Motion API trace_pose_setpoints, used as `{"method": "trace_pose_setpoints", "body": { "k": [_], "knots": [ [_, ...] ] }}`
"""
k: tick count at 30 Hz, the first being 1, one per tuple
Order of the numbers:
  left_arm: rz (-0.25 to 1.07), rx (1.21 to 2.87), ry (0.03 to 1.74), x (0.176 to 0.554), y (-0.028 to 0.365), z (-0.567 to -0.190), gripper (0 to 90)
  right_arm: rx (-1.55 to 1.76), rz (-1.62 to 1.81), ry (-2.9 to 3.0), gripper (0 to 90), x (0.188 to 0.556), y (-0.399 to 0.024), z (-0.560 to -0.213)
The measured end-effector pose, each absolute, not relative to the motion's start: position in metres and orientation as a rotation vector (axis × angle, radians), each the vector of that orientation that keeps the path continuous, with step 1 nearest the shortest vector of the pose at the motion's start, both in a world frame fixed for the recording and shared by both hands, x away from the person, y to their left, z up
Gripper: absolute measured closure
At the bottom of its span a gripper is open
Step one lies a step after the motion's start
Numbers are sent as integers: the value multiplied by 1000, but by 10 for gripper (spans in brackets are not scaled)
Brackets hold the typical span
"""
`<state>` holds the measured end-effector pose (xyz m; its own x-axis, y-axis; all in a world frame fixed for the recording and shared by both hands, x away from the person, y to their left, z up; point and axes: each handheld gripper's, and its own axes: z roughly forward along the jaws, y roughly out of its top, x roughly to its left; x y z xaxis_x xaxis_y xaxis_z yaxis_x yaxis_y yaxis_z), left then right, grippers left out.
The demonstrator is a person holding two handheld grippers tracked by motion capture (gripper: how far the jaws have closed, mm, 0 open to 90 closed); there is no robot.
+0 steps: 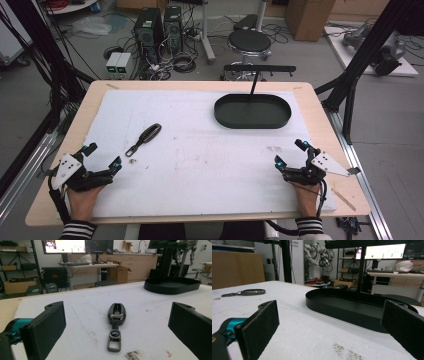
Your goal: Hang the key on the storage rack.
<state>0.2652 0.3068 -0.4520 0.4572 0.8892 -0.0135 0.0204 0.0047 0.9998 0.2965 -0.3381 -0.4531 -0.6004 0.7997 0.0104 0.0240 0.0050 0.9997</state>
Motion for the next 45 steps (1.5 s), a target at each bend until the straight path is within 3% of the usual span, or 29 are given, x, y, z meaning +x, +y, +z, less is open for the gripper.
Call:
{"method": "trace_pose_setpoints", "body": {
  "k": [4, 7, 23, 45],
  "knots": [
    [849, 1434, 854, 268, 306, -446, 17, 854, 1660, 1684, 8, 297, -338, -453],
    [788, 1460, 851, 275, 308, -437, 18, 853, 1659, 1678, 8, 296, -338, -453],
    [663, 1794, 855, 335, 290, -377, 18, 849, 1658, 1677, 8, 296, -338, -453],
    [450, 2115, 956, 386, 269, -362, 45, 841, 1659, 1672, 8, 296, -338, -453]
  ]
}}
